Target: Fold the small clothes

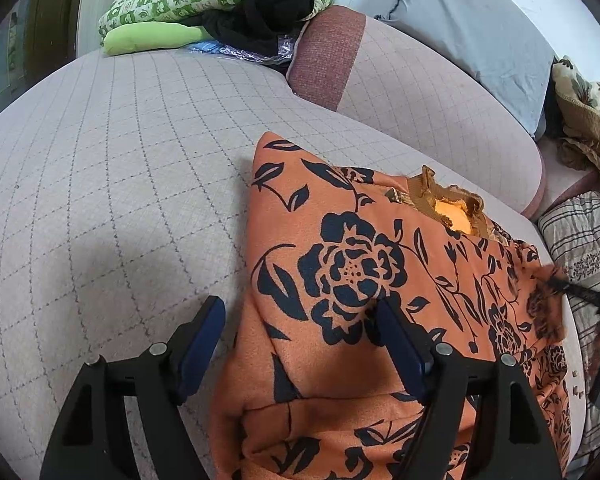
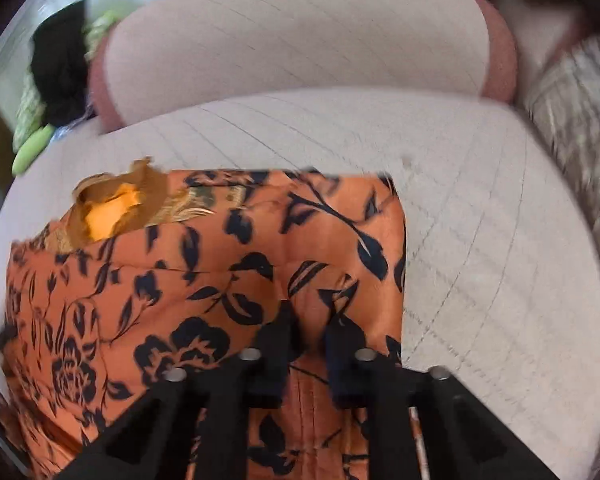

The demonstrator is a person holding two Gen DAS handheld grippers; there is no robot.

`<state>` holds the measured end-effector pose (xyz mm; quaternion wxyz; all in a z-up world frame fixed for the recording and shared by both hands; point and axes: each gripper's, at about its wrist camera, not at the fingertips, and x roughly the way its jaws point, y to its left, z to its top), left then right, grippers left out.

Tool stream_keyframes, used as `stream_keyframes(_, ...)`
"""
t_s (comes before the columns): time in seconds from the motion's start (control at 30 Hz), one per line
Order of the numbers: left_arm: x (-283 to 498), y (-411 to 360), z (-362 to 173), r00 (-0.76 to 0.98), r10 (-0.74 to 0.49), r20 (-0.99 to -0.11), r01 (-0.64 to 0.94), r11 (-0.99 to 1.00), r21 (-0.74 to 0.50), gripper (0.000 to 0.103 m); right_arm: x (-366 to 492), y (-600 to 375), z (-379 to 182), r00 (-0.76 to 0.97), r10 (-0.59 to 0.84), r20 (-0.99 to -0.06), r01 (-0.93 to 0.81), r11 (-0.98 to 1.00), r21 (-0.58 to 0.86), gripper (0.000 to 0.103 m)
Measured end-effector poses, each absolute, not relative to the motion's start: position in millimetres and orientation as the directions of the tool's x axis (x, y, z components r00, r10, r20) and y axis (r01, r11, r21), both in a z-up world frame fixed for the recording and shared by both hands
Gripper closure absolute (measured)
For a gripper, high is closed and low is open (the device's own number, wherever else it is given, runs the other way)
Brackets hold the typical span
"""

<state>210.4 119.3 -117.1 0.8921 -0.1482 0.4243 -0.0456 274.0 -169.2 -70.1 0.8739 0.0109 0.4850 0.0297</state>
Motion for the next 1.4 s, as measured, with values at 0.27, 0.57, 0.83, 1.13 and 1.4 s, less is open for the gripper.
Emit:
stream_keyframes(0.27, 211, 120, -117, 0.641, -0.199, -0.742, -0.055, 0.952, -0.302, 0.024, 284, -183, -95, 0.517, 0.013, -0.856, 0.033, 0.999, 0.035, 0.087)
stream_keyframes(0.57, 213, 116, -119, 0.630, -0.180, -0.755, -0.045, 0.963, -0.267, 0.022, 256, -188, -40, 0.649, 0.197, -0.735, 0.012, 0.963, 0.269, 0.036)
stream_keyframes(0.83, 213, 116, -119, 0.630, -0.184, -0.754, -0.042, 0.962, -0.271, 0.021, 262, -192, -96, 0.535, 0.389, -0.750, 0.085, 0.859, 0.505, 0.038)
stream_keyframes(1.13, 190, 129, -102, 0.673, -0.177, -0.718, -0.065, 0.953, -0.296, 0.018, 224, -190, -83, 0.525, 0.403, -0.750, 0.069, 0.858, 0.509, 0.031)
stream_keyframes(1.4, 62, 147, -65, 0.640, -0.218, -0.737, -0.040, 0.948, -0.316, 0.018, 108, -209, -41, 0.543, 0.409, -0.733, -0.027, 0.881, 0.472, 0.026)
